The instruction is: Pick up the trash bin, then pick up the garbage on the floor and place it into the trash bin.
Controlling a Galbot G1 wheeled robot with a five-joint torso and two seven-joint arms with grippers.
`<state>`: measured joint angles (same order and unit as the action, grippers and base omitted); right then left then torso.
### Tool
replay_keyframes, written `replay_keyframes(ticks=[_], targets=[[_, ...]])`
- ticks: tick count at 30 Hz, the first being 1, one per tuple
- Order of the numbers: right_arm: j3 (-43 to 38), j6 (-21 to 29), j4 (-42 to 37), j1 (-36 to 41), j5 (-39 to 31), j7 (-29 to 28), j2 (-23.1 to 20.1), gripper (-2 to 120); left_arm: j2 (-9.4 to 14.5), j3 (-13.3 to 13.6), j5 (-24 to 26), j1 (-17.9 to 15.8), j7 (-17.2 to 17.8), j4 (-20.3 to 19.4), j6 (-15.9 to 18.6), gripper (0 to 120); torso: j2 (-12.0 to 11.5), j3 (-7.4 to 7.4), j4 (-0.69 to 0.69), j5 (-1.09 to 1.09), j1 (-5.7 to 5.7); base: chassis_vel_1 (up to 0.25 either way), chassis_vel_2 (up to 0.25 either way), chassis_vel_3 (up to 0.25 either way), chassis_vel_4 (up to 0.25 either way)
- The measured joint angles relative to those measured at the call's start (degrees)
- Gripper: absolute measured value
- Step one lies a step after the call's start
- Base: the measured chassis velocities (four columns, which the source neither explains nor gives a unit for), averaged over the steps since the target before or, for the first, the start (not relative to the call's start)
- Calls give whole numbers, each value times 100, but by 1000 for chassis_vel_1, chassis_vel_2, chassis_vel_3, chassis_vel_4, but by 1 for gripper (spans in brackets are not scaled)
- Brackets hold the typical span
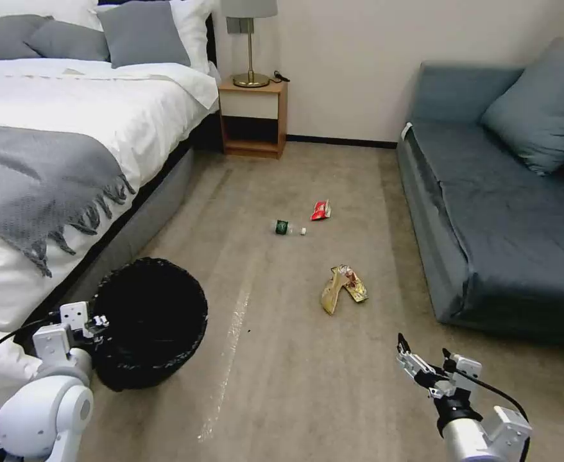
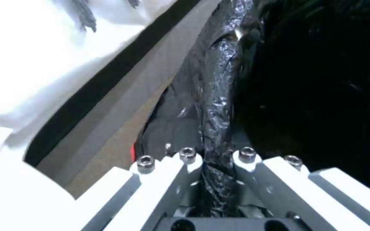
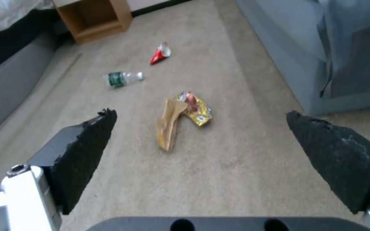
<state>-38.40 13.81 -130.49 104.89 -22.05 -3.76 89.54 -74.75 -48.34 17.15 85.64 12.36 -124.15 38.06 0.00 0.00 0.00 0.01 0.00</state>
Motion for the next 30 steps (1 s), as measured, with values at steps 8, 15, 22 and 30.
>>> replay_keyframes(ticks=[8,15,22,30], targets=[[-7,9,29,-64,-260,86,-97,100,-181,-22,-651,273,-88,-120,-236,2,0,0,1,0,0,0,0,0,0],[4,14,90,-98,-302,140,-128,100,-222,-32,-700,370,-124,-188,-283,2,0,0,0,0,0,0,0,0,0],[-85,-32,152,-136,-392,144,-171,100,-341,130,-869,385,-128,-171,-330,2,0,0,0,0,0,0,0,0,0],[-123,-41,156,-141,-407,156,-177,100,-395,292,-1034,386,-136,-78,-397,2,0,0,0,0,0,0,0,0,0]])
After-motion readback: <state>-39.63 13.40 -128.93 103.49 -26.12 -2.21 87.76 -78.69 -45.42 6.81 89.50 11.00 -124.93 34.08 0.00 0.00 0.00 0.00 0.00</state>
